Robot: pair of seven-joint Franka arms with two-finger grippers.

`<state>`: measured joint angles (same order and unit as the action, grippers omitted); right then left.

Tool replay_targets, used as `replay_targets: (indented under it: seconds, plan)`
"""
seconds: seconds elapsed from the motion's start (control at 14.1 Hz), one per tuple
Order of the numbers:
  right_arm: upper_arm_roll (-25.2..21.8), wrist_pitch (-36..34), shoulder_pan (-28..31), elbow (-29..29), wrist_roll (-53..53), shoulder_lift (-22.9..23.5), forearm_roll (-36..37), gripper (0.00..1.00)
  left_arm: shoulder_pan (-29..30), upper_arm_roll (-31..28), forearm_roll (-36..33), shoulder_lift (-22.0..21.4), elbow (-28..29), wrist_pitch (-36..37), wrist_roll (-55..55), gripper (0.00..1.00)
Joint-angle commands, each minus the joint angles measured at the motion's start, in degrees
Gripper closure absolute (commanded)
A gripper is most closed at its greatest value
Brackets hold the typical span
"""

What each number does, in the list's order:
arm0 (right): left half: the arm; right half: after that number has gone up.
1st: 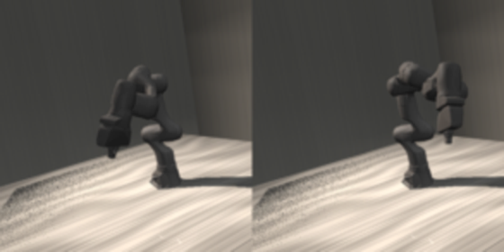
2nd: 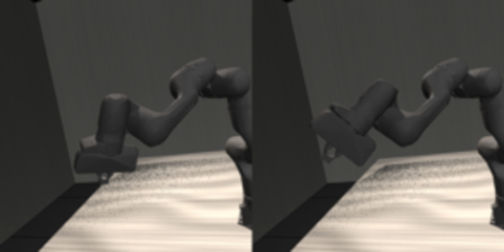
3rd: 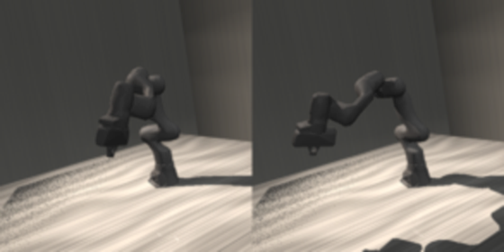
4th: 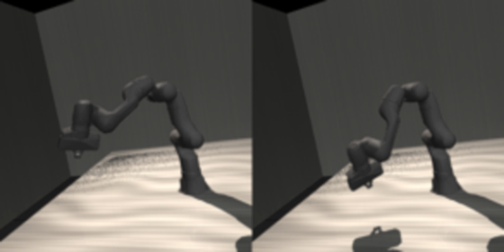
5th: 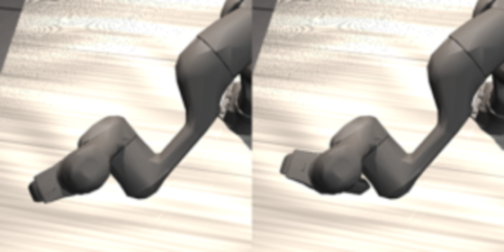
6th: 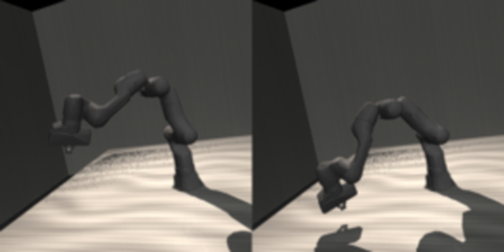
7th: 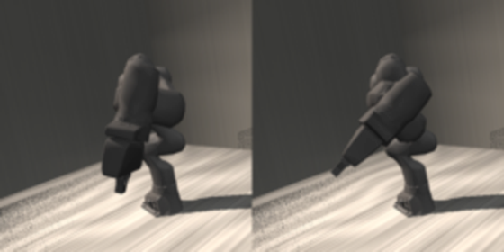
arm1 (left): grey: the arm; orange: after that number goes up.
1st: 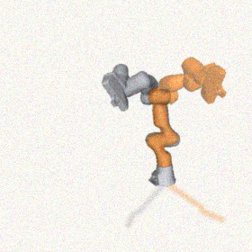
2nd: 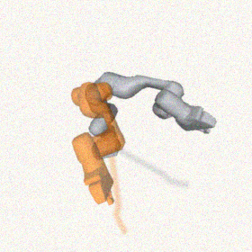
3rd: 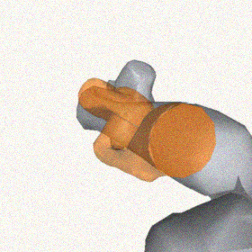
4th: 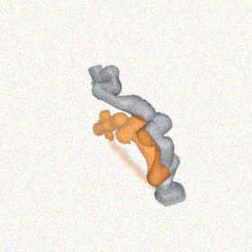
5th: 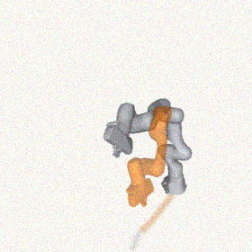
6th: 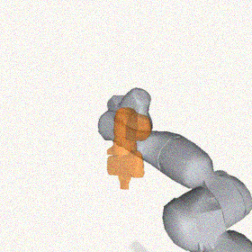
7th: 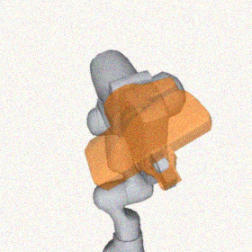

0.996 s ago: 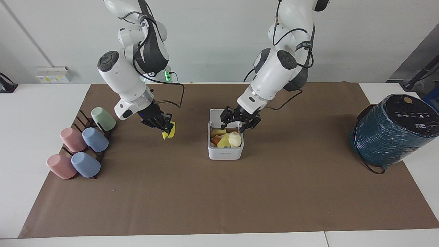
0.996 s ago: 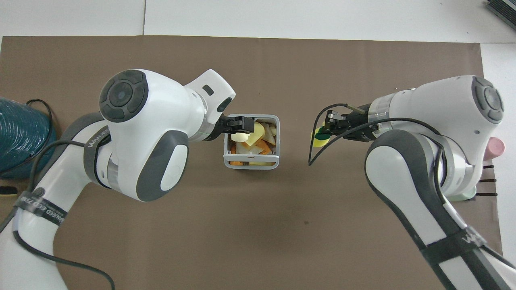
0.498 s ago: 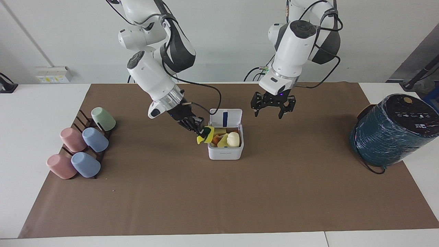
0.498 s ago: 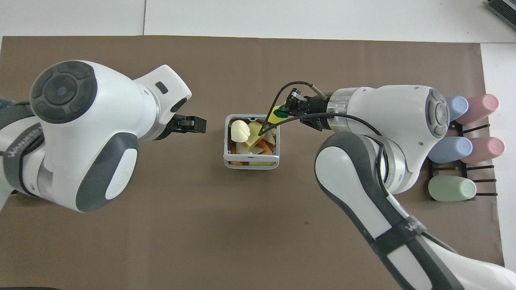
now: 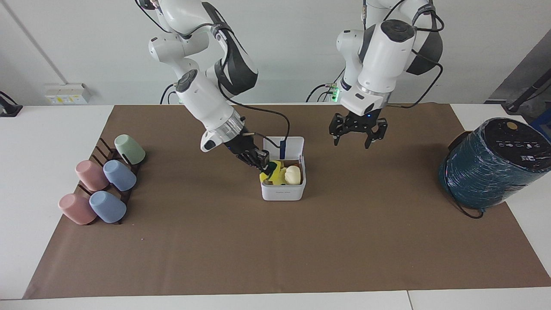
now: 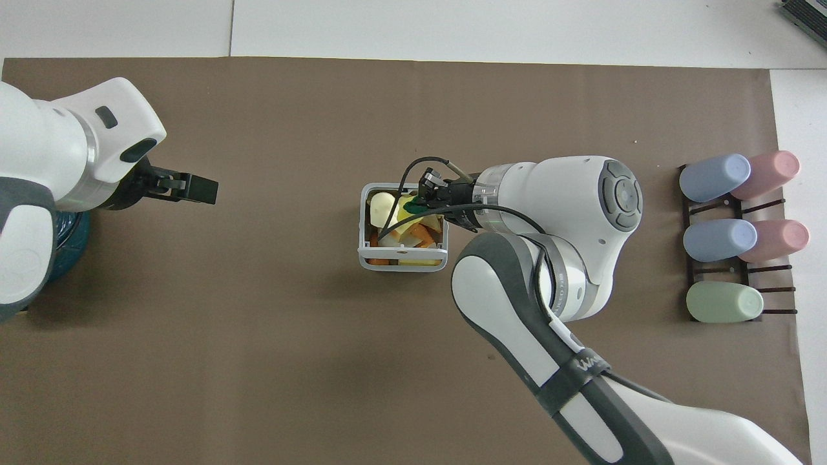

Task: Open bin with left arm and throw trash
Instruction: 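Release the sponge into the bin with the right gripper while the left gripper withdraws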

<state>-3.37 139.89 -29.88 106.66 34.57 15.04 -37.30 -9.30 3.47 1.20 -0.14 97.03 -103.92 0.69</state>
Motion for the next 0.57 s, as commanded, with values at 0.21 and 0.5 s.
replay_targets:
  seconds: [0.21, 0.5]
  plan:
    - [0.0, 0.4, -0.7, 2.0, -0.6, -0.3, -0.2, 0.43, 2.5, -1.3, -1.2, 1.9, -10.3, 9.9, -3.3, 0.00]
    - [-0.1, 0.5, -0.8, 1.2, -0.5, -0.2, -0.2, 0.26, 3.9, -1.4, -0.5, 0.4, -9.8, 11.9, -3.5, 0.00]
